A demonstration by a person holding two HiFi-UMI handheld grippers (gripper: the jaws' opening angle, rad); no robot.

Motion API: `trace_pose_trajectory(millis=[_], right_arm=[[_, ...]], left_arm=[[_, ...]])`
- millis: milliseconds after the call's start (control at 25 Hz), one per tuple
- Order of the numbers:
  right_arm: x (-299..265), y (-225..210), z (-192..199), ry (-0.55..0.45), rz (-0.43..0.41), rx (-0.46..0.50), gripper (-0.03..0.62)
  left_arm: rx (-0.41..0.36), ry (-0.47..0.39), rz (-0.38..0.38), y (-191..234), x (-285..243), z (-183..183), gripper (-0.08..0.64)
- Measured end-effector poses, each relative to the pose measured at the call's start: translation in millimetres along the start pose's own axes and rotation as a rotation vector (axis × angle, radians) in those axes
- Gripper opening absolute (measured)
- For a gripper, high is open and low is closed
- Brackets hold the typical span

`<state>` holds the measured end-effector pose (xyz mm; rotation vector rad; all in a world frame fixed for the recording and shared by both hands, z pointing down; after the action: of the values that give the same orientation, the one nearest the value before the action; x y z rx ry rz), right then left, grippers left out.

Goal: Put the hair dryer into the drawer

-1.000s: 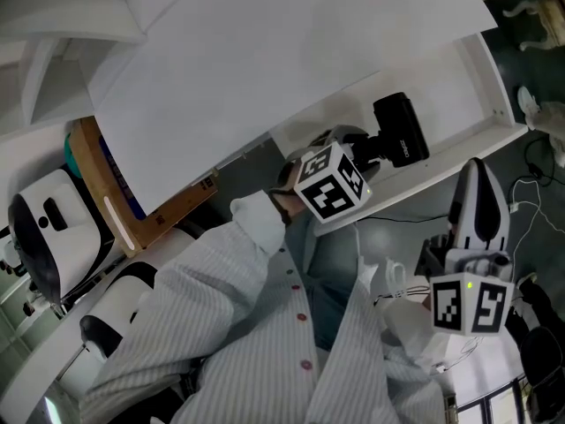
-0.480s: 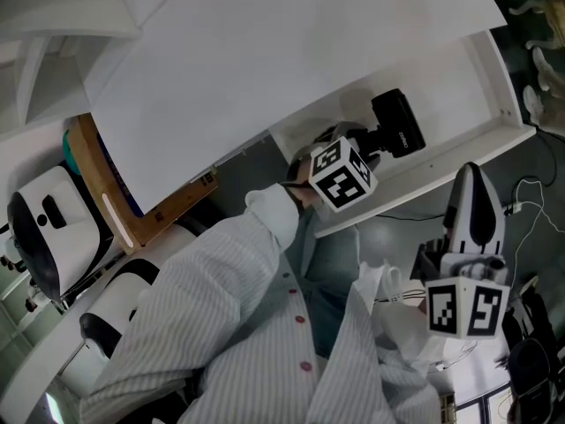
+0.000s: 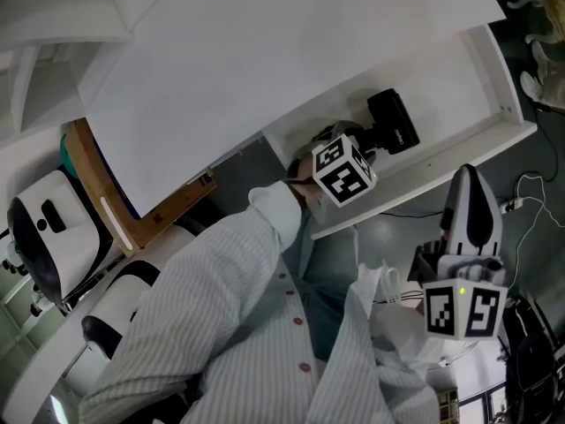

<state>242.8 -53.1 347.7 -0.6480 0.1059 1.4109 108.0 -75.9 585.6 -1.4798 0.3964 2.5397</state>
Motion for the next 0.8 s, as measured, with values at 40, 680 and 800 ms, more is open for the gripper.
trace_pose_trajectory(millis=[40,680,800], right_arm=[[0,-1,0,0.001,0.000,-0.001,0.011],[-5,-6,3,0.008,0.002,-0.020,0.011],[-6,-6,2,0.010,0.000,-0.020,0.011]], left_arm=[[-0.003,0.005,0.000,0,-2,0,0.227],[-0.008,0.073,0.014,0,-12,3,0.230],[-0.016,0.082,0.024,0,-14,3,0.233]])
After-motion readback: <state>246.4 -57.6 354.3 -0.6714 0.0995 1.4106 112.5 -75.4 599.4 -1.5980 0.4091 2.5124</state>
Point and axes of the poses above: the fingertips, and each gripper's own axes: x backward along the fingers, y to its left, z out of its underside, the point moved 6 cm from there along x, backward along the fingers, and after that the axes turned 11 degrees about -x, right-handed, at the moved point
